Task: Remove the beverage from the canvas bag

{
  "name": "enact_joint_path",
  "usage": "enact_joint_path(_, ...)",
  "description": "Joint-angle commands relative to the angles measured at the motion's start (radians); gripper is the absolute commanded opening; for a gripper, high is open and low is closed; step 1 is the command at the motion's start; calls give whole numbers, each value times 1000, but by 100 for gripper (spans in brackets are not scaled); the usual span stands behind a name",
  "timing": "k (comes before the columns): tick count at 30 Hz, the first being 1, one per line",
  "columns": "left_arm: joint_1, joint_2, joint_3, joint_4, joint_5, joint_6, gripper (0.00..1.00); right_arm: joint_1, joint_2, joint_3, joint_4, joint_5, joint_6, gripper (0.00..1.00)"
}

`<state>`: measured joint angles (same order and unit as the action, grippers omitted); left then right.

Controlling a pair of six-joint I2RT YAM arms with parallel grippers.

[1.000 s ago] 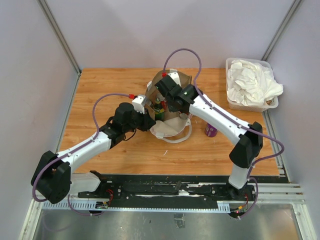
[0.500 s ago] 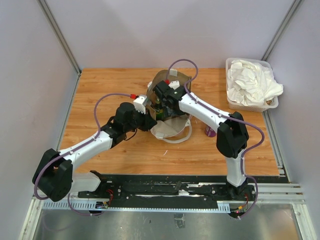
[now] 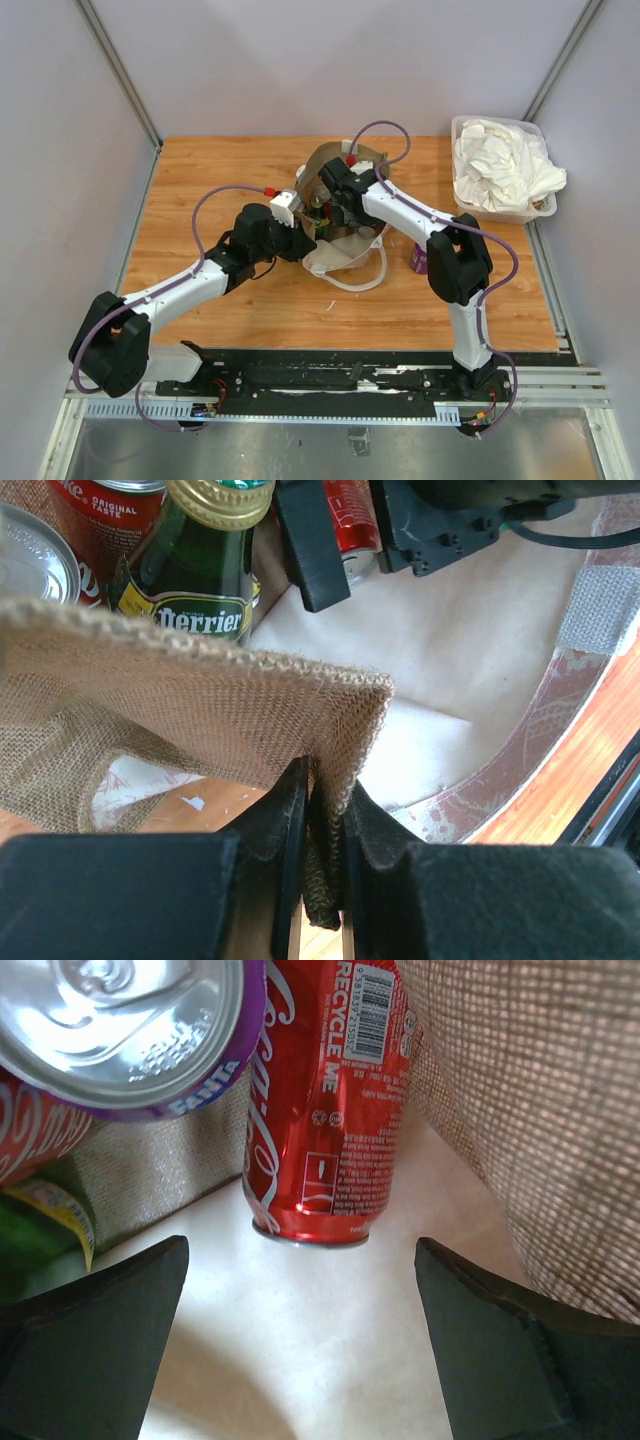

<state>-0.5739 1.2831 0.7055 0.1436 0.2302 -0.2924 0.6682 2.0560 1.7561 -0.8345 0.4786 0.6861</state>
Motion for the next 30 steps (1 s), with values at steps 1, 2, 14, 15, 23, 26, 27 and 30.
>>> enact_joint_path(1, -5, 45, 21, -69, -16, 31, 0, -54, 57, -2, -9, 39, 36, 97)
enact_joint_path(2, -6, 49, 24, -72, -15, 33, 0, -59, 66, 0, -8, 37, 37, 97)
enact_joint_path(14, -5, 76, 42, -69, -15, 37, 0, -94, 142, 3, 3, 42, 29, 98)
enact_joint_path(15, -5, 75, 42, -68, -17, 36, 0, -96, 145, 2, 3, 49, 30, 97)
enact_joint_path(23, -5, 62, 37, -73, -26, 45, 0, -102, 170, -52, 37, 121, 52, 78)
enact_joint_path(26, -5, 56, 36, -84, -28, 48, 1, -106, 173, -83, 82, 146, 38, 63)
enact_joint_path(27, -6, 54, 35, -87, -30, 50, 1, -109, 169, -91, 94, 150, 33, 56)
enact_joint_path(30, -6, 46, 33, -96, -37, 51, 1, -115, 150, -108, 129, 148, 13, 45)
